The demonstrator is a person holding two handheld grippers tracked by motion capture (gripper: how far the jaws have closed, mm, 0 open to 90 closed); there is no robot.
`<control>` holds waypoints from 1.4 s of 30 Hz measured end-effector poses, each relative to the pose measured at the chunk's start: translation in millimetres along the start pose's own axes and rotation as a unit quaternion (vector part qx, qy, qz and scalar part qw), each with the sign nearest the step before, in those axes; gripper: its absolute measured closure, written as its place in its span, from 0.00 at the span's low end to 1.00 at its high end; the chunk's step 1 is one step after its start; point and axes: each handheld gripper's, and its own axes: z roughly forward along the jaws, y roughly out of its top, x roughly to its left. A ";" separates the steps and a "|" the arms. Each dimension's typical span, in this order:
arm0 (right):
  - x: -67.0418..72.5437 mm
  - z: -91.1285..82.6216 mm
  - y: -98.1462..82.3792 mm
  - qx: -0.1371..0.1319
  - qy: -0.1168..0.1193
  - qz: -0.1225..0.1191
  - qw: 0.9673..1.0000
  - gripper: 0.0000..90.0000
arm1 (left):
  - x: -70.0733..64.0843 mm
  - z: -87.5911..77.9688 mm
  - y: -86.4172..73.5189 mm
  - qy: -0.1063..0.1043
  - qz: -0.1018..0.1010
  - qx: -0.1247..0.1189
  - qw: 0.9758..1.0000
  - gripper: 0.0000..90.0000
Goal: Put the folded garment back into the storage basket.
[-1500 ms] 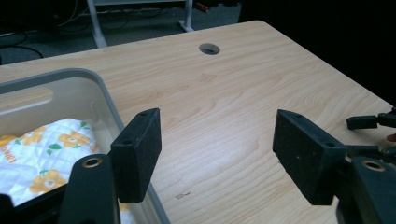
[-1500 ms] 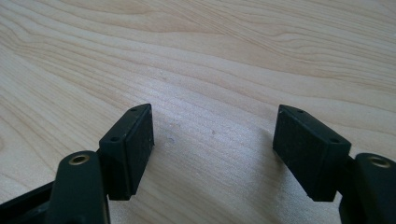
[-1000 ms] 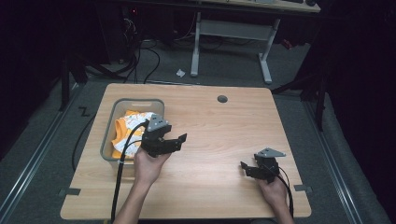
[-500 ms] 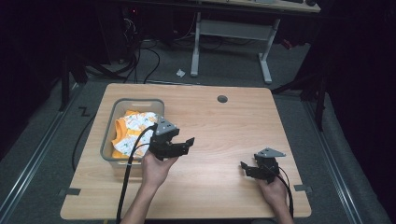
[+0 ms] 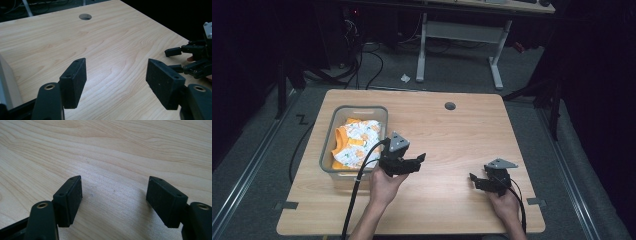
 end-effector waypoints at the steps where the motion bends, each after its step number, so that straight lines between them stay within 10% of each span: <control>1: 0.0 0.0 0.0 0.000 0.000 0.000 1.000 0.33 | -0.6 1.3 -0.8 -0.002 0.000 0.001 1.000 0.37; 42: 0.1 -0.1 -0.1 0.000 0.000 0.000 1.000 0.33 | -11.5 40.3 -40.9 -0.046 -0.026 0.035 0.998 0.37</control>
